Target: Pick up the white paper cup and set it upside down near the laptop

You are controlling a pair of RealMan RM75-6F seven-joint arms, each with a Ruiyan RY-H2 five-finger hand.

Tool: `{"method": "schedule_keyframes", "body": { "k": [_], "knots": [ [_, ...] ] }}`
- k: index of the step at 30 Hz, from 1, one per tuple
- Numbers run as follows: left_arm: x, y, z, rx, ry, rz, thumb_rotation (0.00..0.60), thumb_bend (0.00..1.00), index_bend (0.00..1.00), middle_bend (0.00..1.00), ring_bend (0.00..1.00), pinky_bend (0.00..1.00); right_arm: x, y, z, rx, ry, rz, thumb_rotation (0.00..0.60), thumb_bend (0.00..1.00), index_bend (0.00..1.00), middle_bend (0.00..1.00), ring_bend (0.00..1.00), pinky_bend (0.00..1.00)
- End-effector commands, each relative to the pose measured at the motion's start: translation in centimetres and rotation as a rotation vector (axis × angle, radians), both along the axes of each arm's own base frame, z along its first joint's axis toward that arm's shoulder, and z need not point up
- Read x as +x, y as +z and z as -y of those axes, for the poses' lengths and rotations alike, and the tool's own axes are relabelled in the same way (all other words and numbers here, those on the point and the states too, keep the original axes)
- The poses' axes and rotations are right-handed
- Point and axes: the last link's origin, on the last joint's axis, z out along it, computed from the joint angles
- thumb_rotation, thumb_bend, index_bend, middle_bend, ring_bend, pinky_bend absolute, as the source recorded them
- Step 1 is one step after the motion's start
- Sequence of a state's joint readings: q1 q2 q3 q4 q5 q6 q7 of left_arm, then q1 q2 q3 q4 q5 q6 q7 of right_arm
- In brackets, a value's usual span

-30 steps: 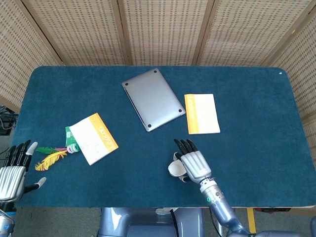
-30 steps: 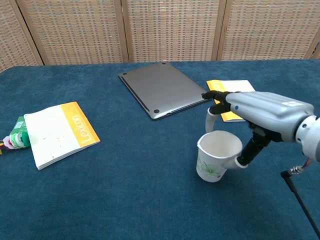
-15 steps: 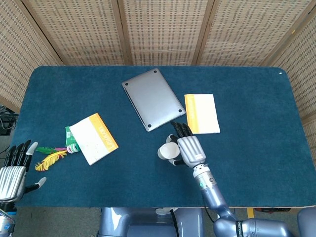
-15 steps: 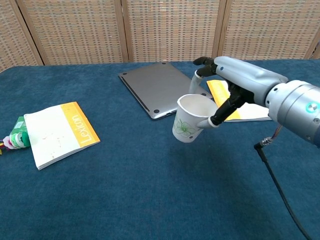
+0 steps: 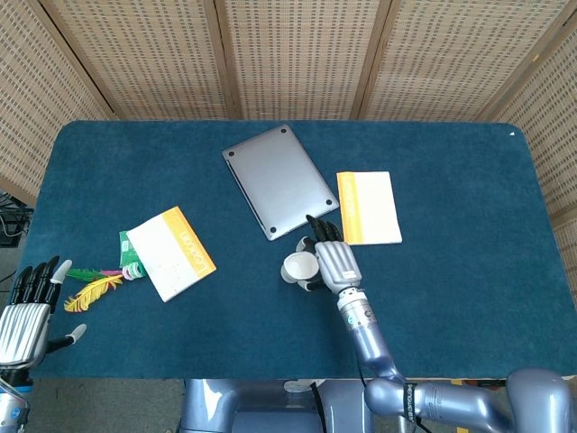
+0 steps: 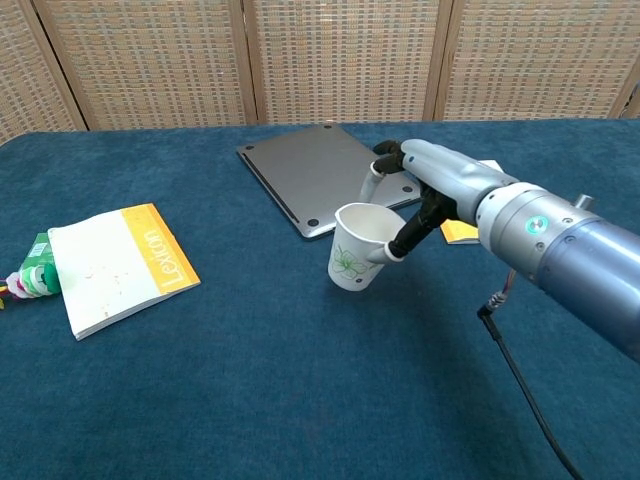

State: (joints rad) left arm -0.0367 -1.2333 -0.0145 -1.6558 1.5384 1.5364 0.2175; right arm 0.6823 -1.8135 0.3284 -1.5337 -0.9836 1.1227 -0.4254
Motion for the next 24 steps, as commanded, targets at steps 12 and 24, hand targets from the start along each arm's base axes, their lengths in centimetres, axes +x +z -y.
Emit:
{"method": "schedule_keyframes", "body": {
  "k": [12,24],
  "knots": [
    [0.1,0.2,0.1,0.006,-0.003,0.005,0.6,0.15,0.0,0.0,0.0,0.0,-2.0,-0.6,0.8,0.0,-0.048,-0.047,0.6,0.29,0.43,0.02,0.0,0.0],
    [0.2,0.1,0.2,-0.001,-0.007,0.008,0.6,0.15,0.0,0.0,0.0,0.0,-4.7,1.1,0.5,-0.02,-0.077,-0.175,0.6,0.29,0.22,0.0,0.0,0.0]
  ]
}}
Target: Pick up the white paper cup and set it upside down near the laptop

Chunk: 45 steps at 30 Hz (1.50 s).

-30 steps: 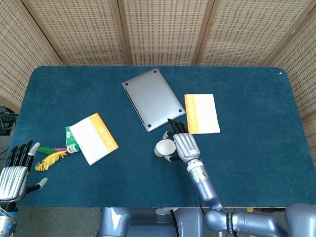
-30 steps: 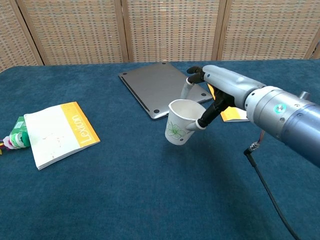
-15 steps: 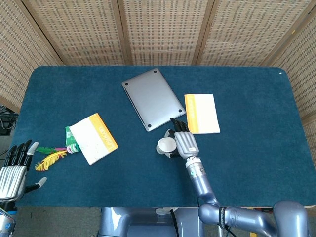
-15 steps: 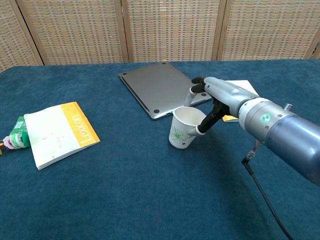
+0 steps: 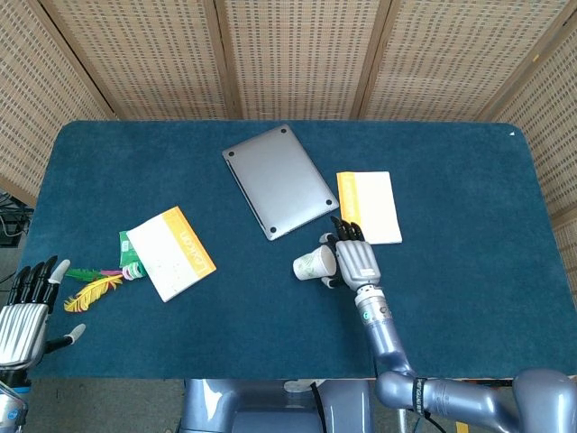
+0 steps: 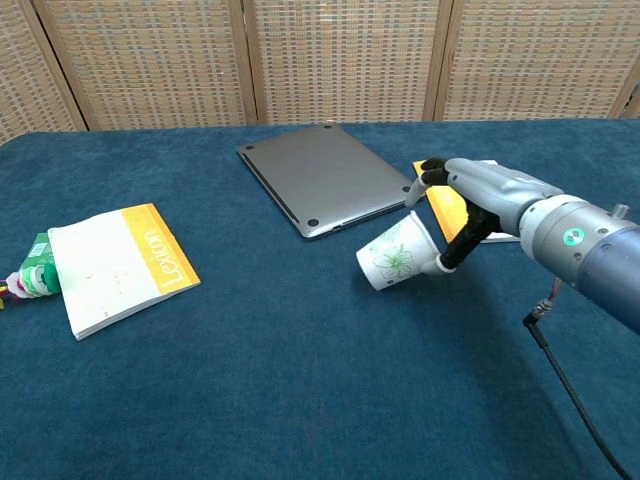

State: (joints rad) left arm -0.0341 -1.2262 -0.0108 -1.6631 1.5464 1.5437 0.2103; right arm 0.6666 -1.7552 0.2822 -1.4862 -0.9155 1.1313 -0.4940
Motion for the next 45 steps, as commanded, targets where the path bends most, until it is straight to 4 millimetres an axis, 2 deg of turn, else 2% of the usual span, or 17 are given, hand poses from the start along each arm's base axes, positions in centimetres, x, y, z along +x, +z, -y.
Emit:
{"method": "schedule_keyframes", "body": {
  "k": [1,8,15,27,40,45],
  "knots": [
    [0.1,-0.1,0.0,-0.004,-0.002,0.001,0.6,0.15,0.0,0.0,0.0,0.0,-0.4,0.3,-0.3,0.005,-0.012,-0.005,0.6,0.29,0.21,0.0,0.0,0.0],
    [0.1,0.0,0.1,-0.003,-0.006,0.005,0.6,0.15,0.0,0.0,0.0,0.0,-0.3,0.0,-1.1,0.028,0.005,0.003,0.6,0.29,0.19,0.0,0.0,0.0],
    [0.0,-0.1,-0.1,-0.012,0.002,0.02,0.6,0.15,0.0,0.0,0.0,0.0,1.1,-1.4,-2.2,0.045,0.057,-0.028,0.6,0.29,0.3,0.0,0.0,0.0],
    [0.0,0.1,-0.2,-0.02,0.004,0.048,0.6,0.15,0.0,0.0,0.0,0.0,3.8,-4.1,-2.4,-0.055,0.197,-0.22,0.6,0.29,0.36,0.0,0.0,0.0],
    [0.0,0.0,-0.1,-0.032,-0.001,0.053,0.6,0.15,0.0,0.0,0.0,0.0,4.1,-5.2,-1.7,-0.066,0.212,-0.305,0.6,0.29,0.37,0.01,0.0,0.0],
    [0.1,0.0,-0.1,-0.032,0.0,0.056,0.6,0.15,0.0,0.0,0.0,0.0,3.8,-5.3,-1.4,-0.081,0.22,-0.342,0.6,0.29,0.4,0.03,0.0,0.0]
  ]
}}
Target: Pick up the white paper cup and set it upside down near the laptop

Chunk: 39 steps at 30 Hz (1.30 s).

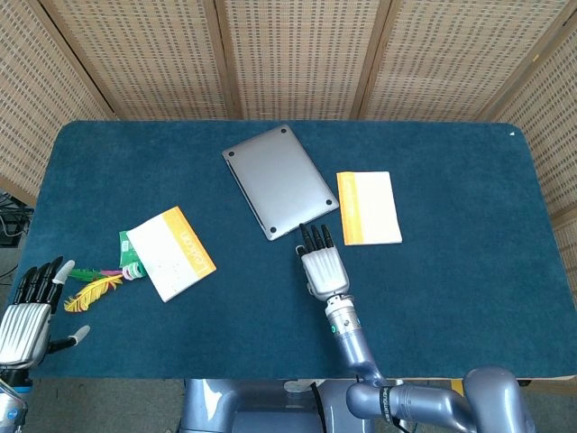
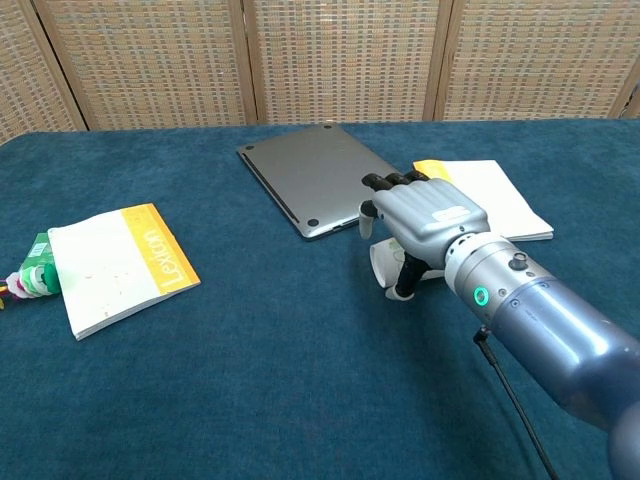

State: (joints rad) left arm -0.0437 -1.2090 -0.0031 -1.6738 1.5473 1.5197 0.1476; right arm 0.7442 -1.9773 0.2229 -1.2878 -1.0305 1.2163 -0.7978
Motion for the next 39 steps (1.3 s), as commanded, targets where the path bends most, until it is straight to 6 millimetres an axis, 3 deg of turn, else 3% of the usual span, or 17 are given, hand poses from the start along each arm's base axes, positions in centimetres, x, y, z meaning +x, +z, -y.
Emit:
{"method": "schedule_keyframes", "body": {
  "k": [1,11,17,25,32,37,39],
  "knots": [
    [0.0,0.0,0.0,-0.002,-0.001,0.0,0.6,0.15,0.0,0.0,0.0,0.0,-0.3,-0.1,0.2,-0.017,0.016,-0.041,0.6,0.29,0.4,0.03,0.0,0.0],
    [0.2,0.0,0.2,-0.016,-0.009,0.016,0.6,0.15,0.0,0.0,0.0,0.0,-0.6,-0.4,0.0,-0.047,0.064,-0.091,0.6,0.29,0.47,0.08,0.0,0.0],
    [0.2,0.0,0.2,-0.011,-0.008,0.016,0.6,0.15,0.0,0.0,0.0,0.0,-0.2,0.3,-0.3,-0.048,0.065,-0.019,0.6,0.29,0.48,0.08,0.0,0.0],
    [0.3,-0.2,0.2,-0.016,-0.014,0.011,0.6,0.15,0.0,0.0,0.0,0.0,0.7,2.8,-0.2,-0.027,-0.025,0.246,0.6,0.29,0.48,0.07,0.0,0.0],
    [0.5,-0.4,0.3,-0.02,-0.019,0.004,0.6,0.15,0.0,0.0,0.0,0.0,0.6,5.0,0.1,0.101,-0.262,0.599,0.6,0.29,0.49,0.06,0.0,0.0],
    [0.8,-0.2,0.5,-0.007,-0.028,0.004,0.6,0.15,0.0,0.0,0.0,0.0,-0.4,5.2,0.6,0.174,-0.447,0.858,0.6,0.29,0.5,0.03,0.0,0.0],
    [0.8,-0.2,0.5,-0.008,-0.029,0.003,0.6,0.15,0.0,0.0,0.0,0.0,-0.8,4.9,0.9,0.175,-0.45,0.879,0.6,0.29,0.5,0.02,0.0,0.0]
  ]
}}
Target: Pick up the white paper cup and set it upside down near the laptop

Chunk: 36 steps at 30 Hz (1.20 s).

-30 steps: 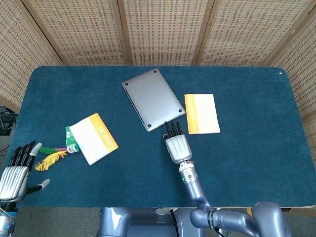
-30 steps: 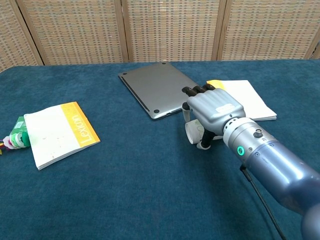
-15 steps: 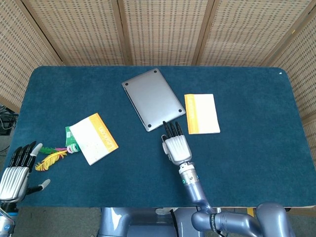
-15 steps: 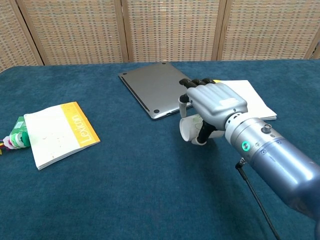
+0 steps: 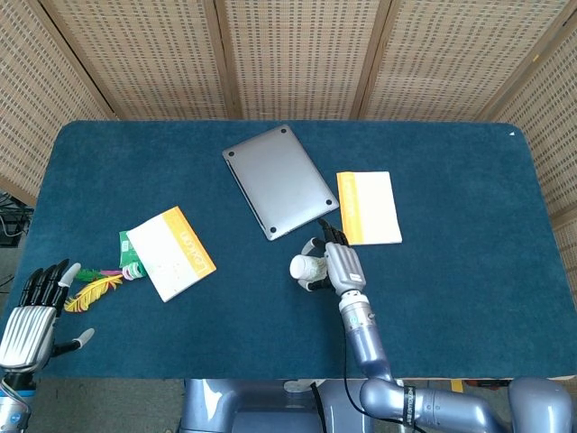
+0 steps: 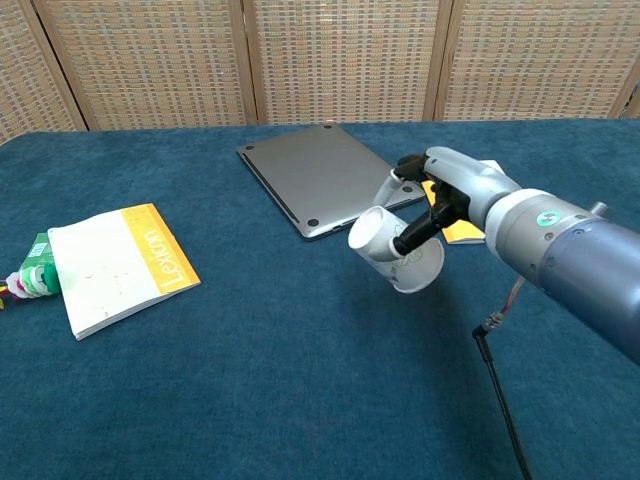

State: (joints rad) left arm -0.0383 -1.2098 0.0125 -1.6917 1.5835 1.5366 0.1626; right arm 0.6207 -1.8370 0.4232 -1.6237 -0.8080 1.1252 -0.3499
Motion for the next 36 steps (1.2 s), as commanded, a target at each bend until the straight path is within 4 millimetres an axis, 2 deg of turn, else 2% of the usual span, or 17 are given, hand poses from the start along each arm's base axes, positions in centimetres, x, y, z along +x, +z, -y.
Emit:
{"method": "schedule_keyframes", "body": {
  "k": [1,10,15,26,32,36],
  "knots": [
    [0.0,-0.1,0.0,-0.002,0.0,-0.002,0.6,0.15,0.0,0.0,0.0,0.0,-0.8,0.2,0.8,0.024,-0.077,0.154,0.6,0.29,0.5,0.02,0.0,0.0],
    [0.0,-0.2,0.0,-0.006,-0.002,-0.002,0.6,0.15,0.0,0.0,0.0,0.0,-0.5,-0.1,1.5,0.016,-0.07,0.301,0.6,0.28,0.5,0.02,0.0,0.0],
    [0.1,-0.1,0.1,-0.003,-0.007,0.0,0.6,0.15,0.0,0.0,0.0,0.0,-1.0,-0.6,1.8,0.004,-0.066,0.344,0.6,0.26,0.5,0.02,0.0,0.0],
    [0.1,-0.4,0.1,-0.012,-0.01,-0.013,0.6,0.15,0.0,0.0,0.0,0.0,-3.1,-2.0,2.4,0.024,-0.094,0.305,0.6,0.23,0.52,0.0,0.0,0.0],
    [0.1,-0.4,0.1,-0.009,-0.008,-0.014,0.6,0.15,0.0,0.0,0.0,0.0,-3.6,-1.5,2.4,0.006,-0.095,0.271,0.6,0.22,0.51,0.0,0.0,0.0],
    [0.2,-0.4,0.1,-0.004,-0.013,-0.013,0.6,0.15,0.0,0.0,0.0,0.0,-4.2,-1.1,2.1,0.007,-0.097,0.243,0.6,0.21,0.46,0.0,0.0,0.0]
  ]
}}
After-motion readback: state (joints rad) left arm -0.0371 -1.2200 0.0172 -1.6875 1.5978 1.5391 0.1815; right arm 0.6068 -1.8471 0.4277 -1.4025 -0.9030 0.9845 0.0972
